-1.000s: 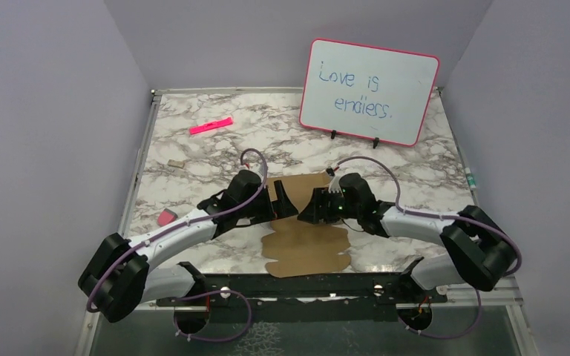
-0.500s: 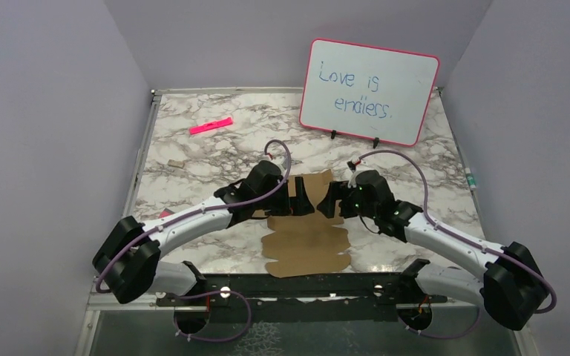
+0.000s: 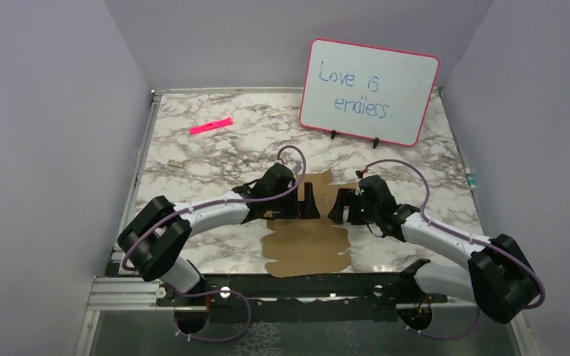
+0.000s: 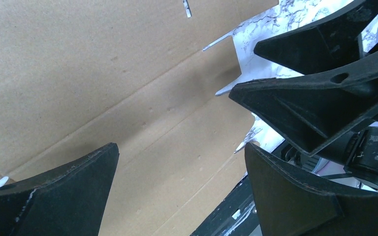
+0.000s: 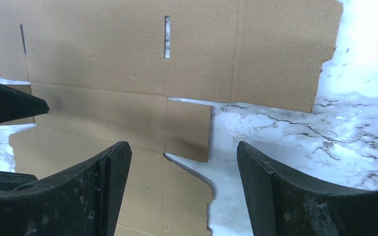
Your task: Fold the paper box
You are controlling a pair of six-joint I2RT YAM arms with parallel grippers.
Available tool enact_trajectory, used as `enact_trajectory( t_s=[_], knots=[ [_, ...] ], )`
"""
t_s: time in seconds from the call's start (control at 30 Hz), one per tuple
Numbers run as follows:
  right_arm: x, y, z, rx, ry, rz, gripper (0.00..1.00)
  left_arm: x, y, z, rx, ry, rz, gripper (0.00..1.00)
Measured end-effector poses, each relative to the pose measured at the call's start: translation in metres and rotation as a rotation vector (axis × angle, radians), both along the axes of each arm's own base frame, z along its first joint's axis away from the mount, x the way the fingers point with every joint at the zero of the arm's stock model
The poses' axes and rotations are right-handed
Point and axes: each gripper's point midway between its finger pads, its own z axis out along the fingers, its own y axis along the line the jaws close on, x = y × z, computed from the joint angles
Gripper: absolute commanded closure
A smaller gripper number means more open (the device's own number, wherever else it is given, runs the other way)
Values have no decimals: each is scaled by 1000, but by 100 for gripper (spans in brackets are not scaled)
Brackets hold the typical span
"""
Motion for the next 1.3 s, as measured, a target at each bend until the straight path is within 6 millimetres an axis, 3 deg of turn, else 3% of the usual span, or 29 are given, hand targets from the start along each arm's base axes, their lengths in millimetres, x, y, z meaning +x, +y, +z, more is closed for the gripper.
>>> enact_trajectory(
  t_s=[0.1,0.33,0.73,0.97,1.17,1.3],
  knots=[
    [-2,0,-9,-6,22,3,17,1,-1,-3,2,2,-1,1],
    [0,9,-8,39,7,25,23,1,-2,-16,18,21,-3,1],
    [-8,23,-1,117,25,84,51,5,-9,-22,2,20,-7,1],
    [-9,34,21,192,-24,134,53,5,-11,-23,-8,21,-8,1],
    [-11,37,20,201,-15,148,50,6,-14,-22,-21,23,-10,1],
    [-7,25,12,146,-6,91,48,6,-15,-22,-26,21,-8,1]
  ],
)
